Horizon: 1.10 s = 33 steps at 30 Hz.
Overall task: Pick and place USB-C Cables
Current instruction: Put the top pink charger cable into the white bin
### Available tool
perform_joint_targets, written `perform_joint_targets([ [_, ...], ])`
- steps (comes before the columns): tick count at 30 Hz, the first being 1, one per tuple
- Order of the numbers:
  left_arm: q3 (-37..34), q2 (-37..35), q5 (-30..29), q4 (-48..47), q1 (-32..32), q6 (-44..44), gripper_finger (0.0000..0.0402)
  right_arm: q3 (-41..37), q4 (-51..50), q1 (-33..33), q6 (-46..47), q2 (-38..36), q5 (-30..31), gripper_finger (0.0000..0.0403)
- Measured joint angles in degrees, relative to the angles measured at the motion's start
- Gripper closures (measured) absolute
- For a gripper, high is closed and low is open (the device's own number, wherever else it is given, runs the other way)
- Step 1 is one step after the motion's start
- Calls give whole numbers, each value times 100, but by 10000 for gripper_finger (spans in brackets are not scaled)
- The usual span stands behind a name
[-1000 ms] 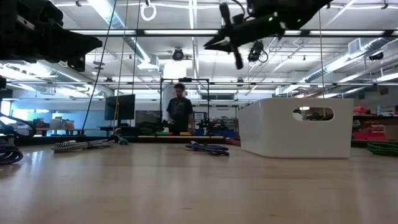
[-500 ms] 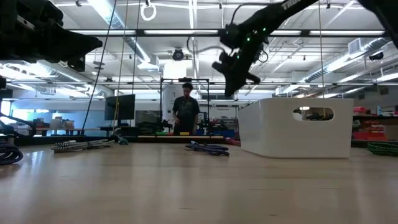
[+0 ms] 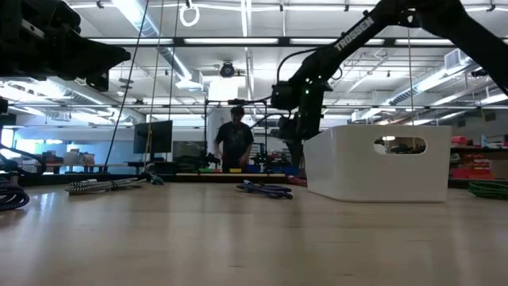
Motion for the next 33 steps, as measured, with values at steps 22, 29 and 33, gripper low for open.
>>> perform_joint_targets([
  [22,1,0,0,0,0,0,367,15,93,262,31,517,39,347],
  [29,1,0,0,0,0,0,373,-18,-119,243,-1,402,151,384],
  [33,1,2,0,0,0,0,368,-35,-173,250,3,-45,148,385],
])
